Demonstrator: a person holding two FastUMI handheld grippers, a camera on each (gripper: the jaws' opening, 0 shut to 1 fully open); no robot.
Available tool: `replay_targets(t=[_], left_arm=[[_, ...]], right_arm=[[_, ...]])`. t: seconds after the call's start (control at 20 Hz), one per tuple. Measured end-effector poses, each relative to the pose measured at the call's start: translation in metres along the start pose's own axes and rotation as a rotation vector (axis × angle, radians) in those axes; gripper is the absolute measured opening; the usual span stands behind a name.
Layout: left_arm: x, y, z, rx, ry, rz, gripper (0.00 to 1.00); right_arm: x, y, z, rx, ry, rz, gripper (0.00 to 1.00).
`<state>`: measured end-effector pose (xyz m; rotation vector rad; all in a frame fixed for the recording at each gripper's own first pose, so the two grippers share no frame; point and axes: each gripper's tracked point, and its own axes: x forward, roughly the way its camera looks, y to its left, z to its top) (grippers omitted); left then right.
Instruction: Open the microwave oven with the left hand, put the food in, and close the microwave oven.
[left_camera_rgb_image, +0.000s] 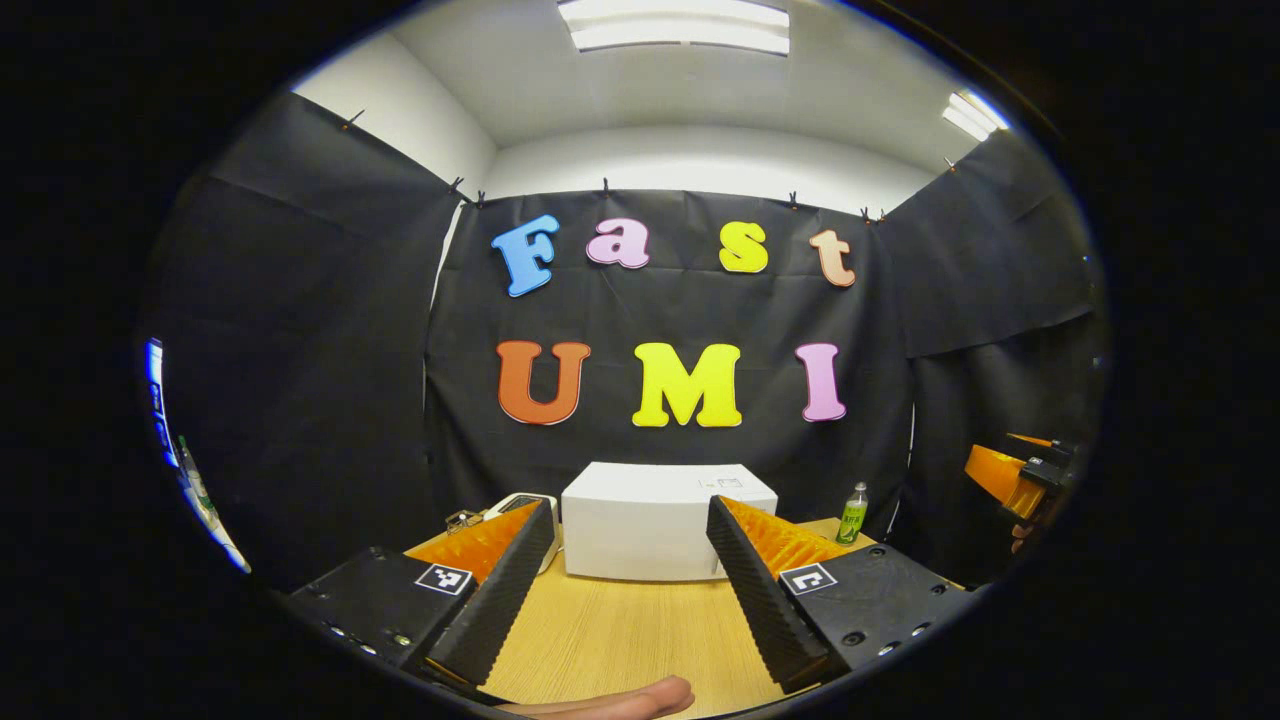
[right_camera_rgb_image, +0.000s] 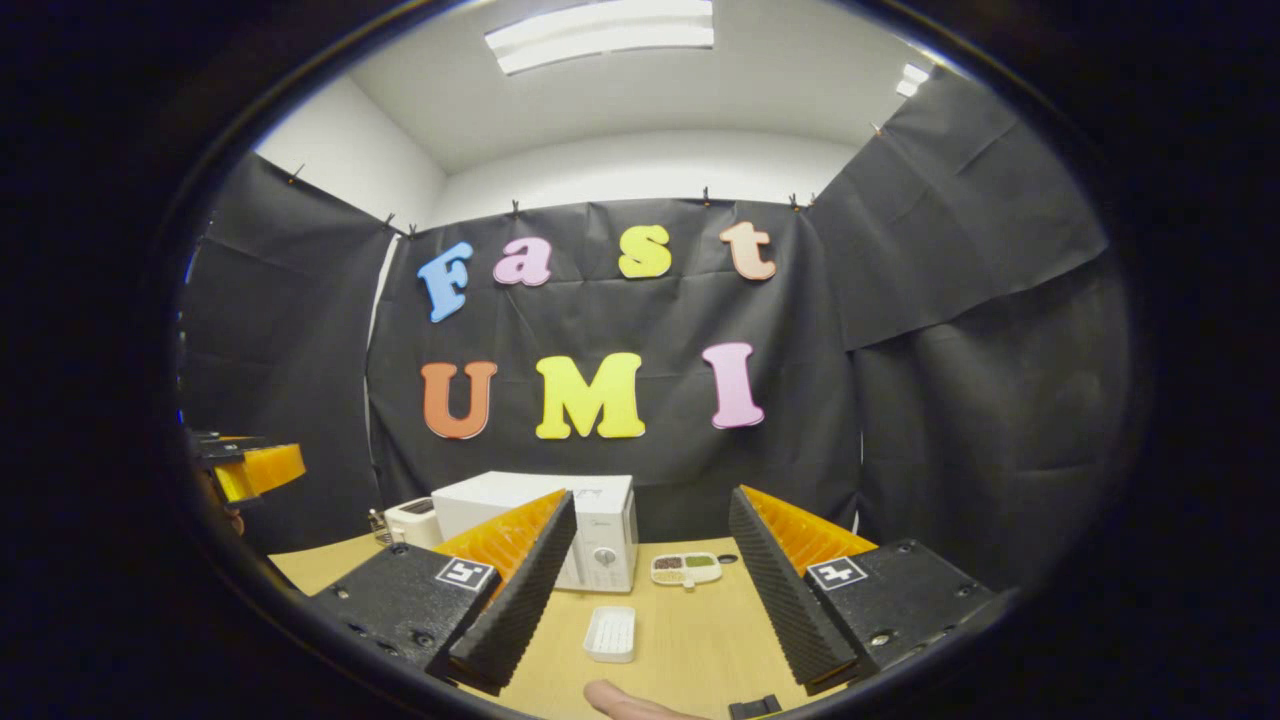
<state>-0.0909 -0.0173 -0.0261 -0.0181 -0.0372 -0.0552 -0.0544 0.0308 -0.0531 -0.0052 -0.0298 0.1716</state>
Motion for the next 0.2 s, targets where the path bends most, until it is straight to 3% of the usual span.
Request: replay_targets(t=[0.2], left_arm=[[-0.0027,0.0022,-0.0022,0.006,0.008,0.004,0.96]], right_arm=[[-0.0042,0.0090,0.0056,0.003,-0.011,0.016,0.98]])
